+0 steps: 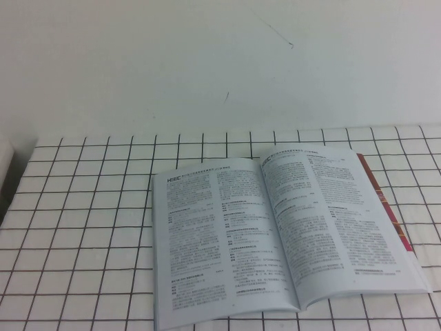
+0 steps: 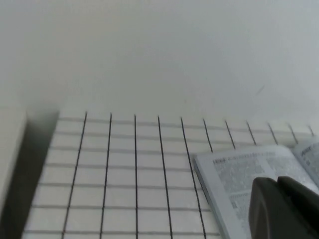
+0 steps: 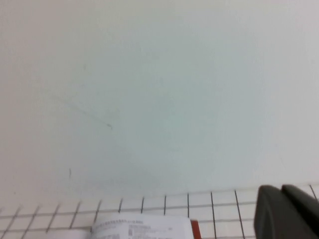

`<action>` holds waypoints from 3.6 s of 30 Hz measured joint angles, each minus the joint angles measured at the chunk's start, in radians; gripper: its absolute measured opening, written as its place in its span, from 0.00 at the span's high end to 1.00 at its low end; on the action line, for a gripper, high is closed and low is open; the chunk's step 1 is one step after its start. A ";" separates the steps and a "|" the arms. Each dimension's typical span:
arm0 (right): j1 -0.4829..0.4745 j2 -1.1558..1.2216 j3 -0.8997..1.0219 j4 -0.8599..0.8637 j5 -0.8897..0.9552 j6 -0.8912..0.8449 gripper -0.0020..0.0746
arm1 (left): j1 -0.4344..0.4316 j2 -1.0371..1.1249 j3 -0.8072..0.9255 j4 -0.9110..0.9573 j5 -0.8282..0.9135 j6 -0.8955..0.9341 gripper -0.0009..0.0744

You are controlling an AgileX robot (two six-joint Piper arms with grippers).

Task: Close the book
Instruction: 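Close the open booklet and leave it lying on the table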

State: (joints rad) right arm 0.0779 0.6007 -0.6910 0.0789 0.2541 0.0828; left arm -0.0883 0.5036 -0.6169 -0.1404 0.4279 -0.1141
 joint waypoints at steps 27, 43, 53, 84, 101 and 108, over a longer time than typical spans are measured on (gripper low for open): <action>0.303 0.981 -0.574 0.307 0.535 -0.717 0.98 | 0.000 0.866 -0.064 -1.193 0.049 1.020 0.99; 0.320 1.379 -0.760 0.330 0.616 -0.732 0.98 | -0.120 1.264 -0.187 -1.321 -0.082 1.227 0.99; 0.320 1.466 -0.768 0.239 0.598 -0.684 0.98 | -0.127 1.292 -0.193 -1.327 -0.126 1.255 0.99; 0.318 1.505 -0.776 0.232 0.598 -0.676 0.98 | -0.132 1.299 -0.198 -1.347 -0.224 1.249 0.99; 0.318 1.513 -0.776 0.343 0.590 -0.735 0.98 | -0.220 1.357 -0.376 -1.383 -0.081 1.246 0.99; 0.313 1.484 -0.787 0.306 0.604 -0.703 0.98 | -0.319 1.328 -0.482 -1.378 -0.087 1.216 0.99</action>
State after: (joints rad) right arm 0.3908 2.0843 -1.4776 0.3852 0.8579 -0.6201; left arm -0.4077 1.8314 -1.0987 -1.5187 0.3412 1.1016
